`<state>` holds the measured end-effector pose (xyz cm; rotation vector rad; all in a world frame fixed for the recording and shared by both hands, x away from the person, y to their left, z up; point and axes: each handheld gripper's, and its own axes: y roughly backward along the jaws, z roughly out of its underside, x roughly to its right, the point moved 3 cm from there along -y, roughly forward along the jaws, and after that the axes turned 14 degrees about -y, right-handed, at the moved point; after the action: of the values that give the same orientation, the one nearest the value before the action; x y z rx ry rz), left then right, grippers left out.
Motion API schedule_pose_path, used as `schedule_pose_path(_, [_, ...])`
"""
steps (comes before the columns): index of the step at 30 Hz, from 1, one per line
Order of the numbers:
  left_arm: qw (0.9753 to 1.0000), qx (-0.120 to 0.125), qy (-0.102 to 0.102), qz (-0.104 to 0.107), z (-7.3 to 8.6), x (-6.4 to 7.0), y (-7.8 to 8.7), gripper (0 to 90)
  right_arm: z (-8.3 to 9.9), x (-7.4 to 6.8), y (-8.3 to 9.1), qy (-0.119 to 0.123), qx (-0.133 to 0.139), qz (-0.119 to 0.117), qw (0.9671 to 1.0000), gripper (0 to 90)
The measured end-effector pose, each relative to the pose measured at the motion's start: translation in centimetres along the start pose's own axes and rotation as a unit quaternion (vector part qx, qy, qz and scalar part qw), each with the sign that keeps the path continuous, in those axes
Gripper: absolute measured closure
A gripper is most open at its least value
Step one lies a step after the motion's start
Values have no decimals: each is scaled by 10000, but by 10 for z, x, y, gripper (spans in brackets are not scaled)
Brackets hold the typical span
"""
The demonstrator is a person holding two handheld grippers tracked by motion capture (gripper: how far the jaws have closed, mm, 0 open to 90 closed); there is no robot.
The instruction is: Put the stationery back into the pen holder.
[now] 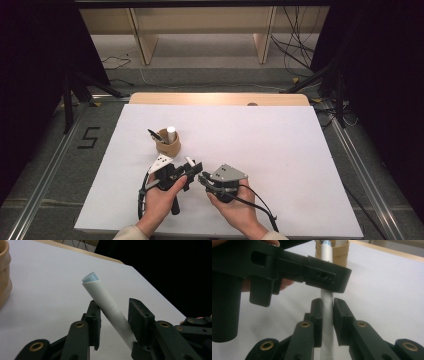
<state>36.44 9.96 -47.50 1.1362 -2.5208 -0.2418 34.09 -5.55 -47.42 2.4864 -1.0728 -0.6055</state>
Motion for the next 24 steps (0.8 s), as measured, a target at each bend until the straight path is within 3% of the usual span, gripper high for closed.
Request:
schedule_pose_path(4, [9998,112,-97,94,-4,4,3,711,-2,-2,1,18,59,-20,10000,790])
schedule_pose_path(11, [9993,238,-164,222,-8,7,5,770,-3,-2,-1,25,108,-26,9999,789])
schedule_pose_path(19, [9990,258,-313,212,-8,7,7,779,-3,-2,-3,97,155,-37,9998,780])
schedule_pose_path(24, [9986,326,-401,119,-11,6,9,779,-4,1,-2,199,135,-9,9997,669])
